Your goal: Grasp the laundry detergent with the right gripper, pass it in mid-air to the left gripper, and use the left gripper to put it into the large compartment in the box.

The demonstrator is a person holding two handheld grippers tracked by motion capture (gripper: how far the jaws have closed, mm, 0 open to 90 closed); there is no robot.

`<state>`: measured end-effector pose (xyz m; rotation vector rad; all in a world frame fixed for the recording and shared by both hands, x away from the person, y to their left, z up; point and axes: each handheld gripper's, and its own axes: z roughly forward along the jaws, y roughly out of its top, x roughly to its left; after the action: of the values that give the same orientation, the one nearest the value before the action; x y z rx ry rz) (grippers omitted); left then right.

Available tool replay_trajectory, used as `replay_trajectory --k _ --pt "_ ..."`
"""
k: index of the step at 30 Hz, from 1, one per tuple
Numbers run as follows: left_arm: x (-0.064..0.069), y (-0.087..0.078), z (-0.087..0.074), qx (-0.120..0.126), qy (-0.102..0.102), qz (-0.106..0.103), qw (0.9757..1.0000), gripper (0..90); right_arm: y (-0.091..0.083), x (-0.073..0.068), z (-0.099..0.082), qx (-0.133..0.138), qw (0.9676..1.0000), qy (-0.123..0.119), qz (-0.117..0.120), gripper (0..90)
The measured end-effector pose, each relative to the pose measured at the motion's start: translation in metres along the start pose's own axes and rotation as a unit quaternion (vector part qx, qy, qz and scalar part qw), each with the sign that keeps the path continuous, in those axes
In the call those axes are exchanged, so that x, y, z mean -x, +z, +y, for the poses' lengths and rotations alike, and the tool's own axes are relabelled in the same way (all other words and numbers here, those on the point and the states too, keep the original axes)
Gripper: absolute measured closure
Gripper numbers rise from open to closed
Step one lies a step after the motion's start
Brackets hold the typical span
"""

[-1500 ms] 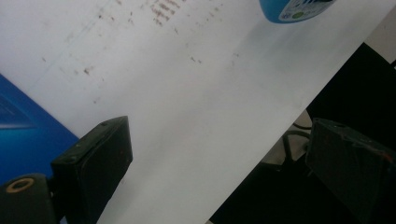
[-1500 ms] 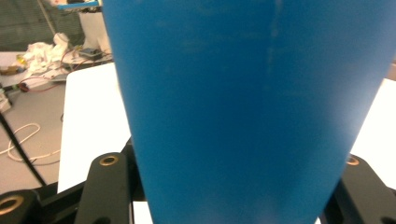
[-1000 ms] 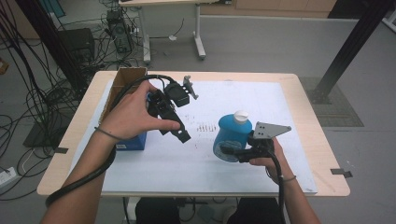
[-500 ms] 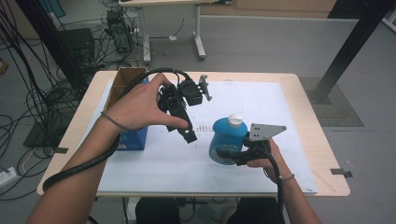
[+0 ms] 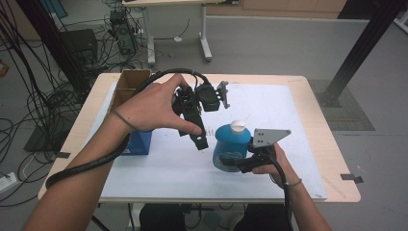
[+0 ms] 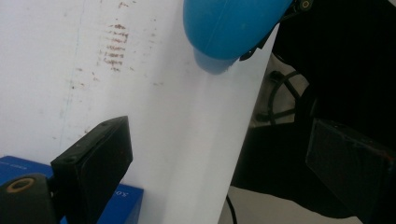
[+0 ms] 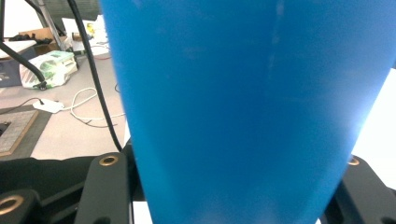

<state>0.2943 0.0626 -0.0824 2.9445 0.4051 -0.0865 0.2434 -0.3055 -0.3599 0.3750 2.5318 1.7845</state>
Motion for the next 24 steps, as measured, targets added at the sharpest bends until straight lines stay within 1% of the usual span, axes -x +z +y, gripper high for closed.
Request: replay_trajectory --k 2,5,9,11,16,18,21,22,23,24 --pt "0.001 0.0 0.001 0.0 -0.001 0.001 1.0 7.4 0.001 0.001 0.001 -0.002 1.0 -0.002 0.002 42.5" --pt "0.001 0.001 0.007 -0.007 0.013 -0.002 0.9999 7.4 0.002 0.001 0.002 -0.004 0.9999 -0.007 0.009 42.6" --pt "0.003 0.003 0.014 -0.015 0.023 -0.003 0.9996 7.4 0.004 0.002 0.005 -0.009 0.9998 -0.014 0.015 42.5" --pt "0.003 0.004 0.016 -0.016 0.025 -0.005 0.9996 7.5 0.004 0.002 0.006 -0.01 0.9997 -0.013 0.016 42.5" --pt "0.004 0.008 0.022 -0.018 0.037 -0.011 0.9991 7.4 0.006 0.003 0.009 -0.011 0.9995 -0.019 0.024 42.5" --pt "0.006 0.01 0.026 -0.022 0.043 -0.008 0.9988 7.4 0.007 0.003 0.01 -0.01 0.9994 -0.019 0.027 42.5" --pt "0.006 0.011 0.028 -0.024 0.045 -0.011 0.9986 7.5 0.009 0.004 0.011 -0.01 0.9992 -0.021 0.033 42.5" --pt "0.008 0.012 0.03 -0.026 0.051 -0.008 0.9983 7.5 0.01 0.004 0.011 -0.01 0.9991 -0.022 0.034 42.5" --pt "0.008 0.012 0.03 -0.026 0.051 -0.008 0.9983 7.4 0.01 0.004 0.011 -0.01 0.9991 -0.022 0.034 42.5" --pt "0.008 0.012 0.031 -0.026 0.05 -0.008 0.9984 7.4 0.012 0.005 0.012 -0.009 0.9989 -0.023 0.039 42.6"
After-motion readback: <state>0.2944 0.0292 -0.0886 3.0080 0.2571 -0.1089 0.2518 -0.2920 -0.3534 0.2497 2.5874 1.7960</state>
